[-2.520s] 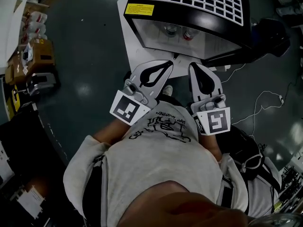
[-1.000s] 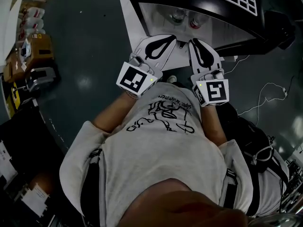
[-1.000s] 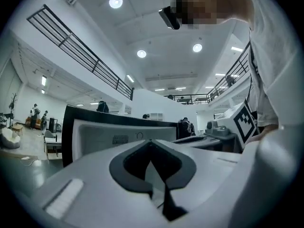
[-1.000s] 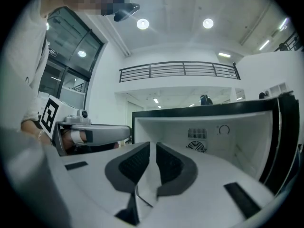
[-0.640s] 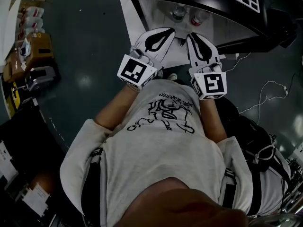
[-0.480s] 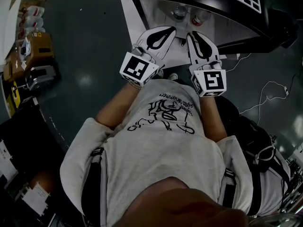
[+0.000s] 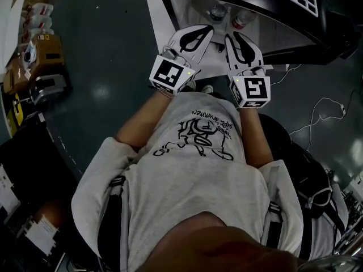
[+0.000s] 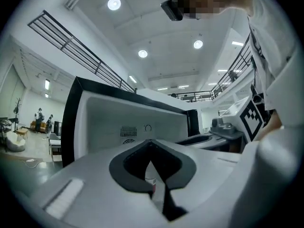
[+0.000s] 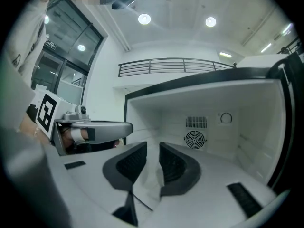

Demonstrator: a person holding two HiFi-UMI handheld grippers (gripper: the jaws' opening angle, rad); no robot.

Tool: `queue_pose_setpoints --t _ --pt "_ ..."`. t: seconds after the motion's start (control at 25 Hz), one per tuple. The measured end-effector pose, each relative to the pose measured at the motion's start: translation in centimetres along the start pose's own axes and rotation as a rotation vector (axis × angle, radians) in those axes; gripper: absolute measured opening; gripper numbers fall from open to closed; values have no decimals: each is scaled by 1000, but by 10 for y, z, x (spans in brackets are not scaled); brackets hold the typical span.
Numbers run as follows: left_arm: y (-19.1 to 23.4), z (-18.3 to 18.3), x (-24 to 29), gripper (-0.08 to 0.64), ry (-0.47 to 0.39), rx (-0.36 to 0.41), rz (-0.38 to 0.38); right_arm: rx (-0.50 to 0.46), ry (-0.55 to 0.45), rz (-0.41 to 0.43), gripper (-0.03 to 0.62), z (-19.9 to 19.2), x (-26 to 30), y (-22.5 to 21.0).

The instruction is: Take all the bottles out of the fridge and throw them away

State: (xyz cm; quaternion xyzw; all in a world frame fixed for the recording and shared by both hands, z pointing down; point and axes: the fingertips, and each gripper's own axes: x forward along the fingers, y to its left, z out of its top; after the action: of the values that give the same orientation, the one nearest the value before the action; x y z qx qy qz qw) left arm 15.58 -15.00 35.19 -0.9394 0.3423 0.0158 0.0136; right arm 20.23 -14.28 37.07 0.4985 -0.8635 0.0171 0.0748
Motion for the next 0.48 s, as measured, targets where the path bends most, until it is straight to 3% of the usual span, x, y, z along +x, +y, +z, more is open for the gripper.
queue_pose_setpoints --t 0.48 --pt "12 -25 11 9 13 -27 33 -13 -5 5 84 -15 18 -9"
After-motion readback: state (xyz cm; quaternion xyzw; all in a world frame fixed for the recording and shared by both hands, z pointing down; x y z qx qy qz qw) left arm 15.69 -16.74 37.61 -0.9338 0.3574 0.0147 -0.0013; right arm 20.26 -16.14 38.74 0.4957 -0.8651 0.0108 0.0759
